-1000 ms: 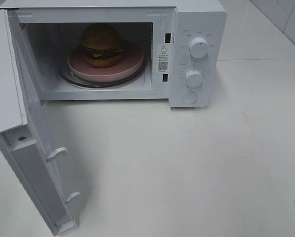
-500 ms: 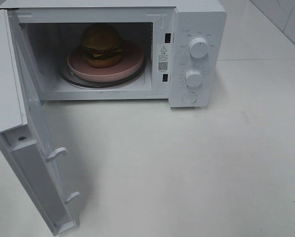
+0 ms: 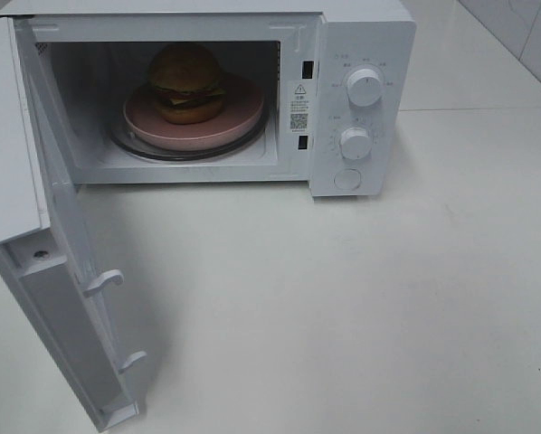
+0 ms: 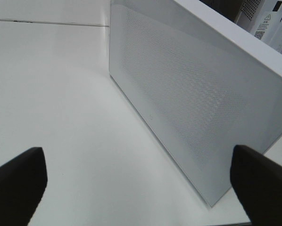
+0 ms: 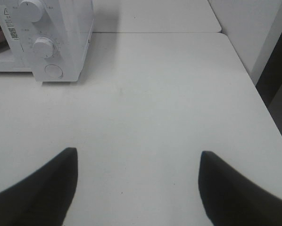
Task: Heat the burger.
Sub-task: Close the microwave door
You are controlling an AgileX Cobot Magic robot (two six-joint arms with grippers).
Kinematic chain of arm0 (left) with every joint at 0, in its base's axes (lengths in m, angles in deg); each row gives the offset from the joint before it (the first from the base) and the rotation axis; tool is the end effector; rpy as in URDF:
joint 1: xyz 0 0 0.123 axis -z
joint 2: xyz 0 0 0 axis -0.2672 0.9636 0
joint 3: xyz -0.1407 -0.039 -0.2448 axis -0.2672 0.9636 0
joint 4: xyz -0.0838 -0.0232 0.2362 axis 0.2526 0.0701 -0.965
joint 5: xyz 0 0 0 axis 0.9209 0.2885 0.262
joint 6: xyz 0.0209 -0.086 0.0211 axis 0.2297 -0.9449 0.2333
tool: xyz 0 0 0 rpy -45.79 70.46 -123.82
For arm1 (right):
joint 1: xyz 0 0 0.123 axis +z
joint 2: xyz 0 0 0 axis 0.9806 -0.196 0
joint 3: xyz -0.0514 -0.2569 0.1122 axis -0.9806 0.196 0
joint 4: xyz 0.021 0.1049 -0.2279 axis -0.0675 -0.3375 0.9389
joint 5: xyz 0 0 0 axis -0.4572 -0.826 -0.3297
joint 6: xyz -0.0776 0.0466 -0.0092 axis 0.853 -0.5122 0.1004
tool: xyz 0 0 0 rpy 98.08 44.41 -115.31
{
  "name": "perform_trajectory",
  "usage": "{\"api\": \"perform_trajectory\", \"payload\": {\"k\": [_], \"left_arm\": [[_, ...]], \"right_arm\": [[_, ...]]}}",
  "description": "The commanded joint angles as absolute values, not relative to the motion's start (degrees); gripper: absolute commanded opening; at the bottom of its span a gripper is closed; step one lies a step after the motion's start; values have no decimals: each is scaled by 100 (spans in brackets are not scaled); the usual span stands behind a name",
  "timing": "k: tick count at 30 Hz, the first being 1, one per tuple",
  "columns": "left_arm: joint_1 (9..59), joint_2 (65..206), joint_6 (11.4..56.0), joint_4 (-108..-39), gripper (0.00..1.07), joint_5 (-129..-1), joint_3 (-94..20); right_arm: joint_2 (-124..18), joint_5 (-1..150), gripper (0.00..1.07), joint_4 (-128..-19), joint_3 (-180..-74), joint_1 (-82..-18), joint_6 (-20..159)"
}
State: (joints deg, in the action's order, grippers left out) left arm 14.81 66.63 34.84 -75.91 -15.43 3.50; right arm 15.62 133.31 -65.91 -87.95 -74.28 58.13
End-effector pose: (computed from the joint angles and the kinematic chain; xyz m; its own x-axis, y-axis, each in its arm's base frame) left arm -0.0092 -0.0170 0.2835 -0.4325 -0.0234 -0.9013 0.1479 0.9843 -0.0965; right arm -0.0012 -0.0098 0.2848 -0.3639 0.0116 -0.9314 0.0369 0.9993 -0.0020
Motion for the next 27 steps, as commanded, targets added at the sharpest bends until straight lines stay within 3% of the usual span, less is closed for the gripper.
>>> {"api": "perform_trajectory", "payload": {"k": [1, 23, 27], "left_arm": [[1476, 6559, 3472, -7579, 98, -1520, 355], [1476, 6674, 3466, -7579, 98, -1726, 241], [1476, 6955, 3461, -7677, 89, -2082, 184]], "right_arm": [[1705, 13308, 68, -6579, -8795, -7457, 5756], [1705, 13308, 68, -6579, -8795, -7457, 5756], [1705, 13308, 68, -6579, -8795, -7457, 5756]]}}
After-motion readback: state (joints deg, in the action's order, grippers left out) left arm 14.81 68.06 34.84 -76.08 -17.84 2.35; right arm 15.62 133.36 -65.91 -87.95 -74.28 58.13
